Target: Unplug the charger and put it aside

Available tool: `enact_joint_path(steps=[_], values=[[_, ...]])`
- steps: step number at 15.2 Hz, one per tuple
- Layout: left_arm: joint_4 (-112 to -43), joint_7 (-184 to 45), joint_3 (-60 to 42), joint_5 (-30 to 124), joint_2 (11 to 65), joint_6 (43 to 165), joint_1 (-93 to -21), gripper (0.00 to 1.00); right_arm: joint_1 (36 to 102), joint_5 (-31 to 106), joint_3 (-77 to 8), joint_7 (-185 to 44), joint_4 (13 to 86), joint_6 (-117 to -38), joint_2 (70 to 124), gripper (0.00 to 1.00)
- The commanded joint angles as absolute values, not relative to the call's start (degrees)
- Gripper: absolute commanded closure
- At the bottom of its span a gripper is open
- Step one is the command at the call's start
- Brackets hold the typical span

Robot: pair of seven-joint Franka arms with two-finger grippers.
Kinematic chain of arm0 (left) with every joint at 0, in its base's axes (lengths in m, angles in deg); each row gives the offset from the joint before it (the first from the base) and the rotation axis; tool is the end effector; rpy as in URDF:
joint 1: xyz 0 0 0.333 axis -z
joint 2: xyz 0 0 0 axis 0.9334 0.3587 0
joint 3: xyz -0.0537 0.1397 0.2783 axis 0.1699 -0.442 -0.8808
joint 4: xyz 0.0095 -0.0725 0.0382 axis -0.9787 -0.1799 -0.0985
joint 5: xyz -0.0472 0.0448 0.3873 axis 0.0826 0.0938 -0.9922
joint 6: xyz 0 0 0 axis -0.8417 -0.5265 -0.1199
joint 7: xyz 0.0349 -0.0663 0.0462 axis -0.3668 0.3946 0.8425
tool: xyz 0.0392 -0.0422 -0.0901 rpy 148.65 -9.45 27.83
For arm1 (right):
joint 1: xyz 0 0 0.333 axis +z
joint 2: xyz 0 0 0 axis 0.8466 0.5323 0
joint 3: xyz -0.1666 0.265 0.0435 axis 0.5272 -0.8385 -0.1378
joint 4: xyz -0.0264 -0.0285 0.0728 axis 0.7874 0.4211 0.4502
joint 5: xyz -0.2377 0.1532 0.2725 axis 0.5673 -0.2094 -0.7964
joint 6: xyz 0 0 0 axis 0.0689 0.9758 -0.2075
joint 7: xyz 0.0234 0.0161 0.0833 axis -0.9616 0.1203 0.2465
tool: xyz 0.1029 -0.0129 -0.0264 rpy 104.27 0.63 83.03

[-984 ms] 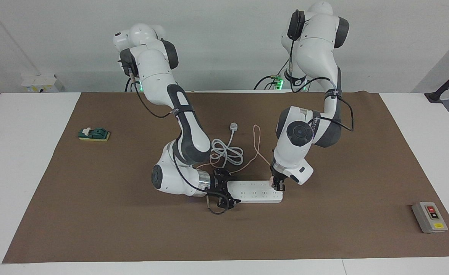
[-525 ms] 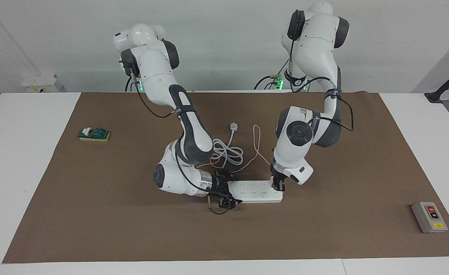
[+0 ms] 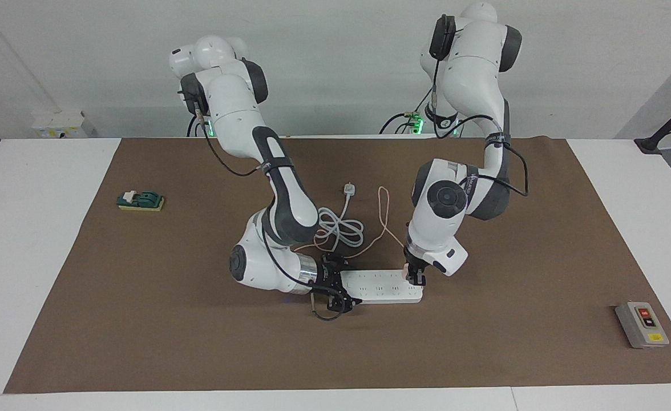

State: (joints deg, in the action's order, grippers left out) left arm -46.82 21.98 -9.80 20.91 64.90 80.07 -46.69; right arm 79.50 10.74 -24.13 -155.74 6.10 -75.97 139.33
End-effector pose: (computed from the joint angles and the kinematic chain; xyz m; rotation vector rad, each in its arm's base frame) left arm 0.6593 -0.2935 0.3366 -2.3427 -2.0642 0.0363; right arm 0.7229 0.3123 0.2425 -1.8199 1.6618 0.8489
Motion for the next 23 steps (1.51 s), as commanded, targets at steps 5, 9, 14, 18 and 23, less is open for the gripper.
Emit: enact_joint_path(steps=[5, 9, 14, 18, 23], values=[[-48.1, 22.0, -10.7, 19.1, 63.9, 80.6, -46.7, 1.00, 79.9, 9.3, -24.4, -153.2, 5.9, -78.4, 140.2, 0.76], [-48.1, 21.9, -10.7, 19.1, 63.9, 80.8, -46.7, 1.00, 79.9, 9.2, -24.4, -153.1, 5.9, -78.6, 140.2, 0.76], [-48.0, 21.8, -10.7, 19.1, 63.9, 80.9, -46.7, 1.00, 80.3, 9.0, -24.4, -153.1, 5.9, -80.1, 140.2, 0.76], [-47.9, 21.8, -10.7, 19.1, 63.9, 80.9, -46.6, 1.00, 80.4, 9.0, -24.4, -152.7, 6.0, -80.1, 140.2, 0.76], [-47.8, 21.9, -10.7, 17.9, 64.0, 81.1, -46.6, 1.00, 80.4, 9.0, -24.4, -152.7, 6.0, -80.2, 140.2, 0.76]])
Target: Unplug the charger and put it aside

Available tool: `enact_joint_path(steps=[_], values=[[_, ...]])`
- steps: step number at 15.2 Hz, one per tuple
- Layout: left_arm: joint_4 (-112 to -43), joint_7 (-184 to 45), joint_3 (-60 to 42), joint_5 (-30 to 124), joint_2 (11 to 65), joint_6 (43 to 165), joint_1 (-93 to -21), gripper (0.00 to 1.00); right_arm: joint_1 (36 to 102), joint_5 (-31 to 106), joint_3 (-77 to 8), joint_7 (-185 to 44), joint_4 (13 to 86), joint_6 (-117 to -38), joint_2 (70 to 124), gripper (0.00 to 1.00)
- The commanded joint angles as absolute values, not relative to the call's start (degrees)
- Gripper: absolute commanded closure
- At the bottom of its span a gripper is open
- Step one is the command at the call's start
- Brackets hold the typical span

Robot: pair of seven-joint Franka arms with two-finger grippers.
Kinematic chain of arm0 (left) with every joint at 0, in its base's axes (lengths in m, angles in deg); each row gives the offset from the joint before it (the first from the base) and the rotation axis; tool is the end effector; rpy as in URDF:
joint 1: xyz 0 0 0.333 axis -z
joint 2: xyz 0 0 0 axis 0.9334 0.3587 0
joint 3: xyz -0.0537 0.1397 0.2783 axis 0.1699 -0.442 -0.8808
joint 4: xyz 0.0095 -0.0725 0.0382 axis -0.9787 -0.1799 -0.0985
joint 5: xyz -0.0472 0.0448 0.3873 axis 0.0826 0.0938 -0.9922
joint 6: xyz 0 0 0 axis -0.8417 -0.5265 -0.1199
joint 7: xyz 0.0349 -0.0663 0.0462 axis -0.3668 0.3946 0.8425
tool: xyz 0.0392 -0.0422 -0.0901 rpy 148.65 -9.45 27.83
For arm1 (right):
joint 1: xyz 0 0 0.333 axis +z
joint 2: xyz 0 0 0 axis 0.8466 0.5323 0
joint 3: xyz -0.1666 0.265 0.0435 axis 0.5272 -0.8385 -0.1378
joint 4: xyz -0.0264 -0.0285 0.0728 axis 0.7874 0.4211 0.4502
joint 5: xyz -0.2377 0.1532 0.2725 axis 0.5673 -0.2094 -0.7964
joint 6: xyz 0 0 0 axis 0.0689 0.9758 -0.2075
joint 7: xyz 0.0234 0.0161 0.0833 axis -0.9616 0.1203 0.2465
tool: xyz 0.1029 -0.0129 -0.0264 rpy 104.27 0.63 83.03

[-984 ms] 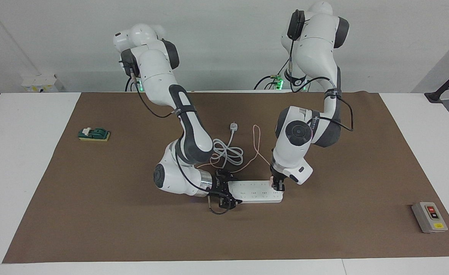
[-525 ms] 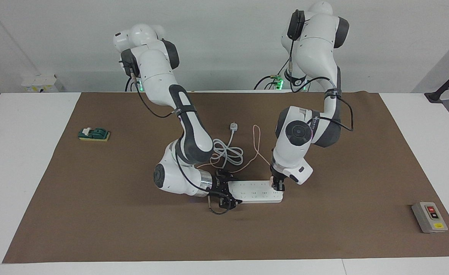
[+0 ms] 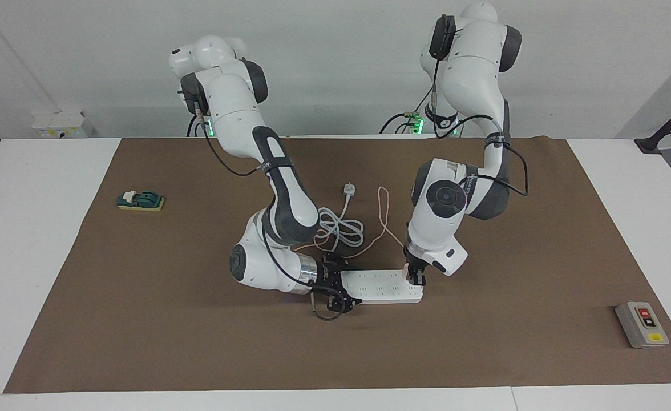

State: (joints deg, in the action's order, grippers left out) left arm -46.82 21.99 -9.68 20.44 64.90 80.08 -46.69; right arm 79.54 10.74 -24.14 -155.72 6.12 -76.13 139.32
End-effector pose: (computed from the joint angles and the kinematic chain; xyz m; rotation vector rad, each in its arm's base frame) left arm 0.6590 -0.2942 0.3366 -2.3461 -2.0569 0.0272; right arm 0.7229 0.3127 0.2426 -1.8194 1.6617 0.8463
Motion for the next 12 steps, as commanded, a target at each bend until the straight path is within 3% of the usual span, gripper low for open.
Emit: enact_joint_path(steps=[1, 12], values=[[-47.7, 21.9, -10.7, 17.9, 64.0, 81.0, -46.5, 1.00, 80.4, 9.0, -24.4, -152.7, 6.0, -80.2, 140.2, 0.76], [-47.5, 21.9, -10.7, 17.7, 64.0, 81.0, -46.3, 1.00, 80.4, 9.0, -24.4, -152.4, 6.1, -80.6, 140.2, 0.76]])
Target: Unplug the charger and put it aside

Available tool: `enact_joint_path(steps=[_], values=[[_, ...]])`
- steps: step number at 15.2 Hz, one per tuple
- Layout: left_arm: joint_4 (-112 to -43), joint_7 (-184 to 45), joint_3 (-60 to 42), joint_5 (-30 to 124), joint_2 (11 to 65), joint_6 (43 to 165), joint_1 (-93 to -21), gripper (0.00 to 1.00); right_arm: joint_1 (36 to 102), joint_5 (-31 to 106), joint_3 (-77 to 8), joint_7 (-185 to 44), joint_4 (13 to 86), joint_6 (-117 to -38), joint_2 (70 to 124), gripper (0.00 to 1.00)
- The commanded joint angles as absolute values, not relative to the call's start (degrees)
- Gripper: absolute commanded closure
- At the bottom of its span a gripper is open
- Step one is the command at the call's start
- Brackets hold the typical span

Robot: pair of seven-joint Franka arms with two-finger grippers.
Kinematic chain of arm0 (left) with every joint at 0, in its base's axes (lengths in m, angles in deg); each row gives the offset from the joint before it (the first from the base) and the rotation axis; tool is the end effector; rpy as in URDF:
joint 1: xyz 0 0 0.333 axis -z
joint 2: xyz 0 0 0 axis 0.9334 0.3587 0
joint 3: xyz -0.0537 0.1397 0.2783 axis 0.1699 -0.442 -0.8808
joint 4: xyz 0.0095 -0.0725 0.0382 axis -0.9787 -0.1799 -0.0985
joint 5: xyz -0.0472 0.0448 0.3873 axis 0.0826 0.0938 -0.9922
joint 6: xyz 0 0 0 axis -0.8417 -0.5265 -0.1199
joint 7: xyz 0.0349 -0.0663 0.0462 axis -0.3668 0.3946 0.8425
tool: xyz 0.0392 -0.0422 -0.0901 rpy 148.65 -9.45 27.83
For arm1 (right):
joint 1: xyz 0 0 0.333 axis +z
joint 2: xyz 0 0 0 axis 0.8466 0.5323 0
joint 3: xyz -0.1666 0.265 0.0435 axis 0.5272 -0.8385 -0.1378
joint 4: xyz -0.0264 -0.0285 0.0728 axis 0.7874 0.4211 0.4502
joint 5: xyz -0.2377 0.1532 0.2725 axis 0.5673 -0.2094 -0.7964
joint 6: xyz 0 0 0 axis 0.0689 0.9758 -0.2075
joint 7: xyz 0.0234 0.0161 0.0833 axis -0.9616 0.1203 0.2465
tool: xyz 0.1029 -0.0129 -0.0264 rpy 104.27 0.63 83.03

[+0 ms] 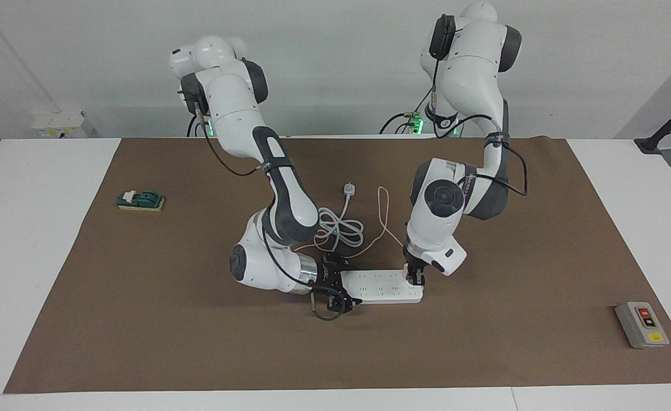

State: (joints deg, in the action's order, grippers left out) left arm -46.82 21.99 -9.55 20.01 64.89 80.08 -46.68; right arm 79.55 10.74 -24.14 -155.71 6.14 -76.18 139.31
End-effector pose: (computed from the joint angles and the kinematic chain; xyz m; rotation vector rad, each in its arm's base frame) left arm 0.6586 -0.2951 0.3368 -2.3500 -2.0495 0.0193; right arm 0.7229 0.3127 0.2426 -1.8193 1.6618 0.8454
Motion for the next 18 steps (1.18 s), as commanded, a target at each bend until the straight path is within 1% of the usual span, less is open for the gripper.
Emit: enact_joint_path(steps=[1, 13, 18], values=[[-47.5, 21.8, -10.7, 17.7, 64.0, 80.9, -46.3, 1.00, 80.4, 9.0, -24.4, -152.4, 6.1, -80.5, 140.2, 0.76], [-46.1, 21.0, -10.8, 17.6, 62.9, 78.9, -46.8, 1.00, 80.5, 9.0, -24.4, -152.2, 6.7, -81.3, 140.1, 0.76], [-46.1, 20.4, -10.9, 17.6, 59.9, 75.5, -46.9, 1.00, 80.5, 9.0, -24.4, -152.2, 6.7, -81.4, 140.1, 0.76]])
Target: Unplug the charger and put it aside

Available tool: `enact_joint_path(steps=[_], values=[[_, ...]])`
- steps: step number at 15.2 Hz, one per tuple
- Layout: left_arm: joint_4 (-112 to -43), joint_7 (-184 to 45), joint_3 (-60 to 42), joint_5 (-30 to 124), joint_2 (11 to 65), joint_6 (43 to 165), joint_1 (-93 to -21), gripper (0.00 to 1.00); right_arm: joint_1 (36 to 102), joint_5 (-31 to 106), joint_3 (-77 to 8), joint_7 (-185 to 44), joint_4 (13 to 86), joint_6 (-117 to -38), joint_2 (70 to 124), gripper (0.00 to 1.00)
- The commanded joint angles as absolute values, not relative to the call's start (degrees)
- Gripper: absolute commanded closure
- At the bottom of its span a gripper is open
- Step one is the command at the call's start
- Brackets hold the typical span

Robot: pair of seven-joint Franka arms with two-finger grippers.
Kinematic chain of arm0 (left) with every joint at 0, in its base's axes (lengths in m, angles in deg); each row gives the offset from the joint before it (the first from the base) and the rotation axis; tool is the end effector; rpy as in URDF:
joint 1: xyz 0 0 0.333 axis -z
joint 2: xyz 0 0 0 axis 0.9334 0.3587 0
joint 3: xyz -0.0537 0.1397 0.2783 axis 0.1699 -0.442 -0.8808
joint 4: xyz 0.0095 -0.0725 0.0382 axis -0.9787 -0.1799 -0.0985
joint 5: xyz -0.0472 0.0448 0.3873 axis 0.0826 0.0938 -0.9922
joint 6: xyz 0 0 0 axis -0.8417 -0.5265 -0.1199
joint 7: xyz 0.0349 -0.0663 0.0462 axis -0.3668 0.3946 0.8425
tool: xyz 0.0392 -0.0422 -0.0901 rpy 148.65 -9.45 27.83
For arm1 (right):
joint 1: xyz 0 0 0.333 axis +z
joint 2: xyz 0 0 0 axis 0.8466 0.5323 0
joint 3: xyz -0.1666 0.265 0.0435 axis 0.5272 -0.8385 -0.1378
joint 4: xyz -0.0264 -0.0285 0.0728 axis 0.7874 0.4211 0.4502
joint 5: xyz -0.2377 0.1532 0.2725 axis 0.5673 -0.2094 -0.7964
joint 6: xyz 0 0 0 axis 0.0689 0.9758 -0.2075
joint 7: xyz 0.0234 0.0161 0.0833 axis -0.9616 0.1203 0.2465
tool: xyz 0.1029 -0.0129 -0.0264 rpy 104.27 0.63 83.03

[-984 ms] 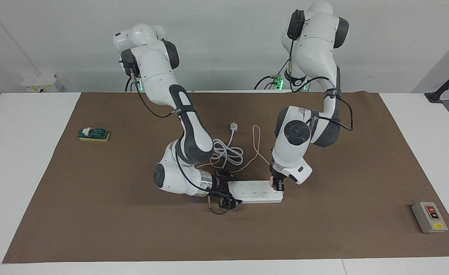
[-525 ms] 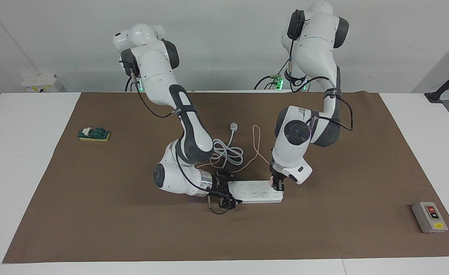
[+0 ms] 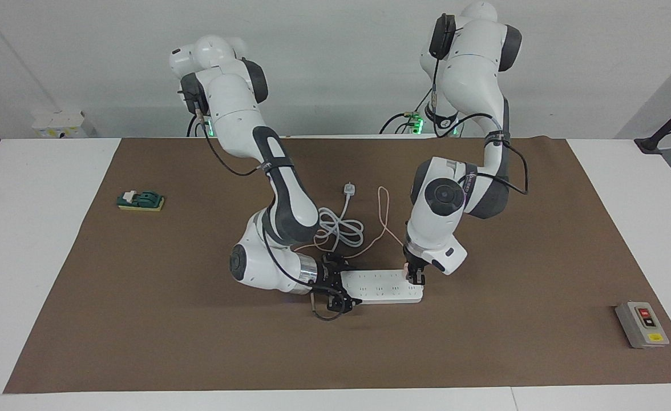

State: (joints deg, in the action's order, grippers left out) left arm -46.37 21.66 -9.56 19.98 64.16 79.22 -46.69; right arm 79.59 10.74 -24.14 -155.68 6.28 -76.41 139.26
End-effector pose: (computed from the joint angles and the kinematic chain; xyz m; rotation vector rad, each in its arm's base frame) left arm 0.6586 -0.2946 0.3483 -2.3591 -2.0461 0.0141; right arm 0.7228 0.3128 0.2423 -1.8184 1.6631 0.8421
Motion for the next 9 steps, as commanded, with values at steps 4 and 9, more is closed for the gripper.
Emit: enact_joint_path(steps=[4, 9], values=[[-45.3, 19.6, -11.0, 18.0, 56.7, 71.0, -47.2, 1.00, 80.5, 9.0, -24.4, -152.2, 6.8, -81.4, 140.1, 0.76], [-43.4, 8.4, -11.0, 17.9, 54.7, 67.0, -47.8, 1.00, 80.5, 9.0, -24.4, -152.2, 6.8, -81.4, 140.1, 0.76]])
